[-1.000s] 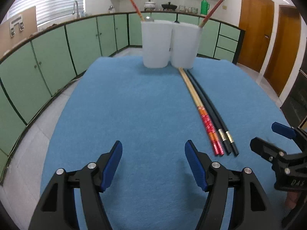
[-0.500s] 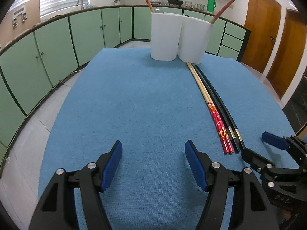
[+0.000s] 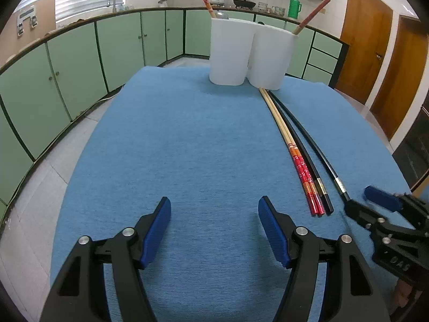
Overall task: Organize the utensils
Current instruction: 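Lower the right gripper onto a black chopstick and close it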
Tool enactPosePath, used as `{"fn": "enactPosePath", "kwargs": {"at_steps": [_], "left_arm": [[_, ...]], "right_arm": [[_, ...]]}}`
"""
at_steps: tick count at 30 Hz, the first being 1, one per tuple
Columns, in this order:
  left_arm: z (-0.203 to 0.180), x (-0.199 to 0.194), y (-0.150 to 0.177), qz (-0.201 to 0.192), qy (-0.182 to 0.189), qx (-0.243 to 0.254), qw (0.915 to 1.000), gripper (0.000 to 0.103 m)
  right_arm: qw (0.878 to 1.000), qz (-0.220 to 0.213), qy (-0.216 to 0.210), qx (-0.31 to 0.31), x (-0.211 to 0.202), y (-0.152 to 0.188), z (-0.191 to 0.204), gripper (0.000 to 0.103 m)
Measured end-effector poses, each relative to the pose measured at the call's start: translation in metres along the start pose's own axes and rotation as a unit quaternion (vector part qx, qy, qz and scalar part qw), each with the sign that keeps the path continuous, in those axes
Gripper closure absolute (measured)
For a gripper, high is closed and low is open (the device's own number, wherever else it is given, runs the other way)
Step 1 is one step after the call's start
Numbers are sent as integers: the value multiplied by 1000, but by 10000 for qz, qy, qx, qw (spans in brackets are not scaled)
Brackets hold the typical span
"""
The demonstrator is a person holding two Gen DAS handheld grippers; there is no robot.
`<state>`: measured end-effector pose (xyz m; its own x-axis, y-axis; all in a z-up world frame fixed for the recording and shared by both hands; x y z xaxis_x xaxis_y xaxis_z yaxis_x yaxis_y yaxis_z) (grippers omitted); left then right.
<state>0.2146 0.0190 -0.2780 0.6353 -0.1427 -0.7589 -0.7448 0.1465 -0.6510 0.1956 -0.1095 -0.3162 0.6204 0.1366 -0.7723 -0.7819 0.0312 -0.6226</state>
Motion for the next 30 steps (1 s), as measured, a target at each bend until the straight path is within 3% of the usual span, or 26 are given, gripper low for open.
{"fn": "enactPosePath", "kwargs": {"at_steps": [2, 7, 8, 19, 30], "left_arm": [[0, -1, 0, -18, 8, 10, 10000, 36], [-4, 0, 1, 14, 3, 105, 9999, 36], [-5, 0, 1, 22, 13, 114, 9999, 36], [-48, 4, 1, 154, 480, 235, 9984, 36], [-63, 12, -3, 217, 350, 485, 9980, 36]], "right_arm": [[10000, 27, 31, -49, 3, 1, 3, 57], [9999, 43, -80, -41, 5, -1, 7, 95], [9999, 49, -119, -61, 5, -1, 8, 97], [10000, -8, 53, 54, -1, -2, -17, 97], [9998, -47, 76, 201, -1, -3, -38, 97]]}}
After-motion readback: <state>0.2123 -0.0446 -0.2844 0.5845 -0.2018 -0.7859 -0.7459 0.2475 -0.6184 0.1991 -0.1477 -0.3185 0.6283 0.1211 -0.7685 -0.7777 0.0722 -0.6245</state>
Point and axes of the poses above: each gripper's, at about its wrist camera, not at the fingertips, and x roughly the way its jaws point, z to its left, y to its underside, the point moved 9 cm from there along x, roughly the way its jaws point, and after that the axes turned 5 degrees about x, right-handed, at the moved point
